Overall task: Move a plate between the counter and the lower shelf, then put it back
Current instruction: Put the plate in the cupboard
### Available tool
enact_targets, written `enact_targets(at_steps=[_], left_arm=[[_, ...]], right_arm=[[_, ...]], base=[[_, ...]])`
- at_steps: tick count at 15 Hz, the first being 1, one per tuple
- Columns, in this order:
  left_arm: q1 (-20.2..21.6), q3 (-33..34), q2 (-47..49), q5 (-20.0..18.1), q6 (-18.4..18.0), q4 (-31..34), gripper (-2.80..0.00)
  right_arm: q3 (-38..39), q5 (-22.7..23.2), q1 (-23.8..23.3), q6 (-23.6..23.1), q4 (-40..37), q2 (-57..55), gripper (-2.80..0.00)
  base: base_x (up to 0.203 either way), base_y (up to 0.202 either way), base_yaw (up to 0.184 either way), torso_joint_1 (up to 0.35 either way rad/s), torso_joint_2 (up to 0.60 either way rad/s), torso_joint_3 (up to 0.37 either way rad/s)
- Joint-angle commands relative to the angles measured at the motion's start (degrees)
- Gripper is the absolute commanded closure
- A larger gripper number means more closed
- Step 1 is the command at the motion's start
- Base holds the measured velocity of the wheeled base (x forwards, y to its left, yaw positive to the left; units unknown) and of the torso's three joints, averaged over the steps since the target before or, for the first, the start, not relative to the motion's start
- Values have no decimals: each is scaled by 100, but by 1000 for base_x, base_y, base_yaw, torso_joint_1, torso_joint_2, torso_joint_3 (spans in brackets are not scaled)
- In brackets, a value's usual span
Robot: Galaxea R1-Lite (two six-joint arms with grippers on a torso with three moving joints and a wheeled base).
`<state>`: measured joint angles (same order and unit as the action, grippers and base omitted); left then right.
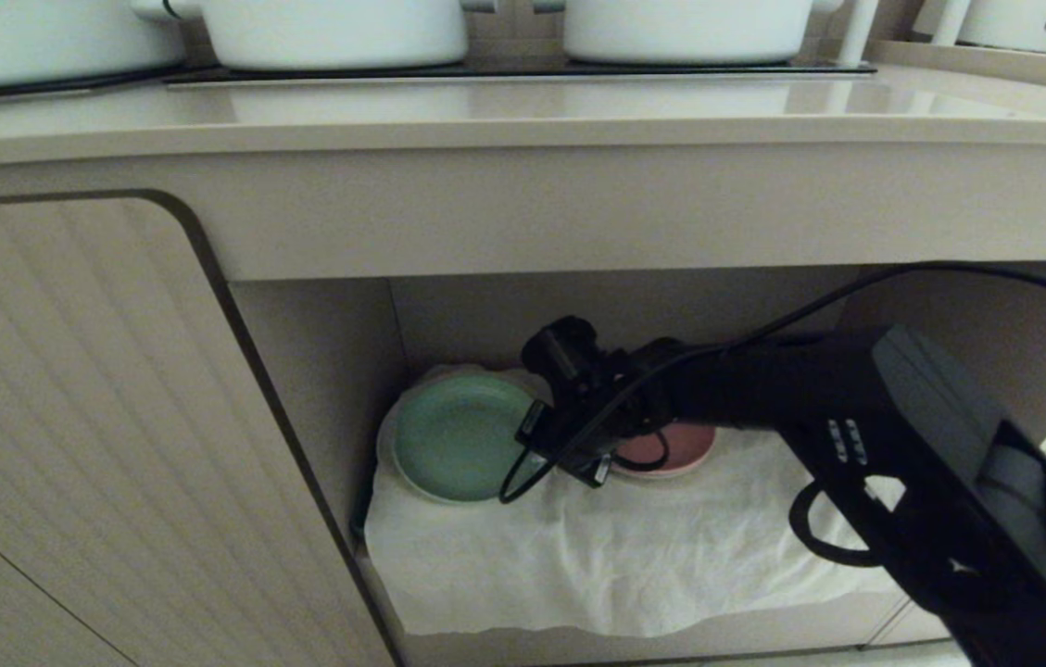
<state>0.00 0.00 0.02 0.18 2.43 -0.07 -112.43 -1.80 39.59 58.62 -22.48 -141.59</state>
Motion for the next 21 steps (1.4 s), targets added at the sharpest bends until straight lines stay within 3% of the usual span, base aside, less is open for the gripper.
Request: enact_targets(at_steps=[1,6,21], left_arm=[[0,0,-2,-1,4,-1,0],[0,0,-2,-1,4,-1,0],[0,0,-2,-1,4,-1,0]], right_arm=[[-7,83,-59,-125,-27,-9,0],[-7,109,-118,-618,-46,-17,0],[-15,285,-118,-580,147,-149,0]], base=[[0,0,0,0,0,0],[0,0,0,0,0,0],[0,0,0,0,0,0]])
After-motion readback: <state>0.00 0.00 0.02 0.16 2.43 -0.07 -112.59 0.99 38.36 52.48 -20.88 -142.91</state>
